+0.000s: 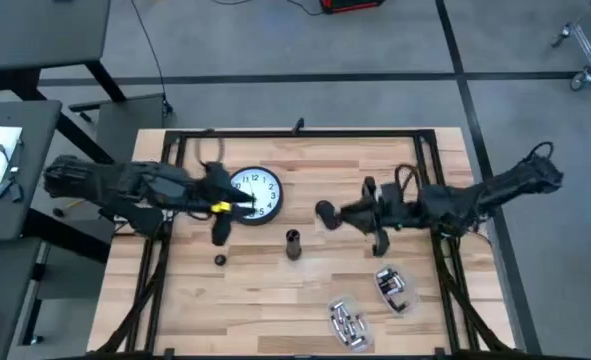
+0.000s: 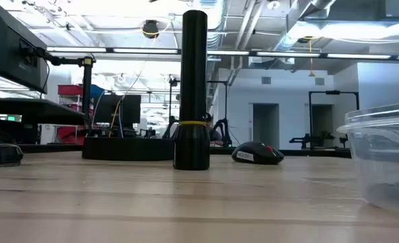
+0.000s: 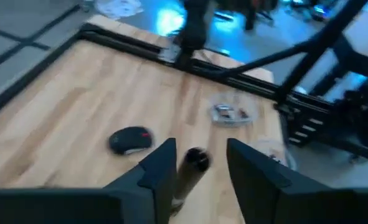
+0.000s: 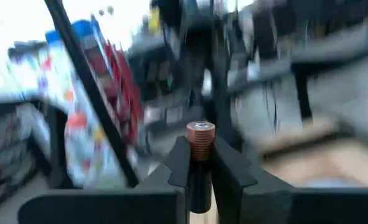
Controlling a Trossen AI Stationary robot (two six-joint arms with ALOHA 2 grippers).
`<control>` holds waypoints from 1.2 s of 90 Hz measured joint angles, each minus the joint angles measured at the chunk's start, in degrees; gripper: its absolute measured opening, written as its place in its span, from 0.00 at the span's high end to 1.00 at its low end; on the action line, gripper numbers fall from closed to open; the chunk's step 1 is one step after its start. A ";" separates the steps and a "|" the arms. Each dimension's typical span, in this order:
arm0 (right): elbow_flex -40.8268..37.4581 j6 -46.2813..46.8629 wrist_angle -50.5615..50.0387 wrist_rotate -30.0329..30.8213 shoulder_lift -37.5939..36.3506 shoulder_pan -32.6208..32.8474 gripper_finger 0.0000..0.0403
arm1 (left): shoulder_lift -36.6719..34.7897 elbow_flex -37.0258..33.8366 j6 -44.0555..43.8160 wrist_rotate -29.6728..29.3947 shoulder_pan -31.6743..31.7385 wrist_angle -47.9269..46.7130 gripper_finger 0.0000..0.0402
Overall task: Insert battery
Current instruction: Insert the brown battery into the black flashlight battery compartment
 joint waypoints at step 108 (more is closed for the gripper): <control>16.14 -6.25 -5.60 -8.19 13.73 -3.67 0.95 | 14.08 5.26 4.97 10.00 4.38 22.59 0.74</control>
